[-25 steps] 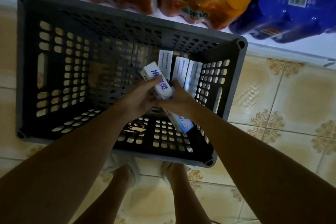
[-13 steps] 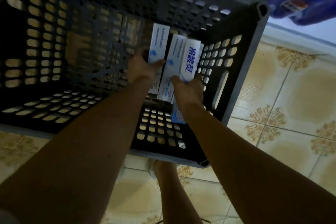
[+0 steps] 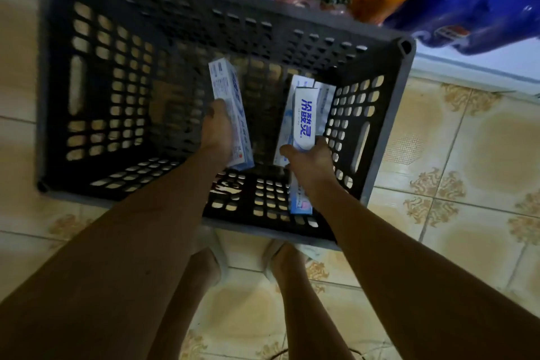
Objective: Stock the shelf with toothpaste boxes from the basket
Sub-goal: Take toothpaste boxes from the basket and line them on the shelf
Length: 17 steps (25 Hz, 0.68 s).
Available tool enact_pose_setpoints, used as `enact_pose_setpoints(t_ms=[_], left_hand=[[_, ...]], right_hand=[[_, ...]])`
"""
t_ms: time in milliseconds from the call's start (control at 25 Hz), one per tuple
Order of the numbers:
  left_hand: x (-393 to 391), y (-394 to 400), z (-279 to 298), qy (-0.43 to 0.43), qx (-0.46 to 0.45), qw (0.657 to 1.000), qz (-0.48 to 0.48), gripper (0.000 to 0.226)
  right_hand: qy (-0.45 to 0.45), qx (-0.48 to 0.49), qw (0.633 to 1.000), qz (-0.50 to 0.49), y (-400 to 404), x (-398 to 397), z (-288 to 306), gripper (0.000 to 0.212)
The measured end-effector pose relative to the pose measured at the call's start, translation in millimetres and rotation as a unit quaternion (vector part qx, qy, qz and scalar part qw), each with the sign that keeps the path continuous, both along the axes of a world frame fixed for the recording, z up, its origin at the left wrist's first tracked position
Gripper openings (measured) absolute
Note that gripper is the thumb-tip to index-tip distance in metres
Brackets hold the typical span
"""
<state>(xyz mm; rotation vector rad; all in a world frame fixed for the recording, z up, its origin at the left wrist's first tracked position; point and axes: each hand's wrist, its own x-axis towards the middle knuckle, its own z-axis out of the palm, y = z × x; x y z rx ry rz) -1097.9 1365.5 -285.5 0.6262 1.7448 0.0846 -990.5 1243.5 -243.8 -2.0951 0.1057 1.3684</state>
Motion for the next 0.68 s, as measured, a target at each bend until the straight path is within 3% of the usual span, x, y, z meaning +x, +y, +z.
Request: enact_pose_setpoints(t_ms=[160,240,440,520,680], left_hand=[[-20,5,61,-0.085,-0.056,0.995,-0.005,0.049],[-24,7,101,-0.102,-0.038,0.994,0.005,0.038],[-30,17,220,-0.098,0.064,0.993,0.031,0.055],[-35,24,280,-0.143,0.069,0.984,0.076,0.067],[-56,39,417,-0.251,0.052,0.962,0.089,0.066]], right_hand=[[0.021,0.037,0.998,0.048,21,-3,56,0.036],[0.035,0.048,0.995,0.076,33,-6,94,0.037],[0.047,0.071,0.983,0.163,61,-18,215,0.051],[0.047,0.082,0.975,0.199,69,-25,277,0.058],[0.067,0.132,0.96,0.236,77,-36,417,0.073]])
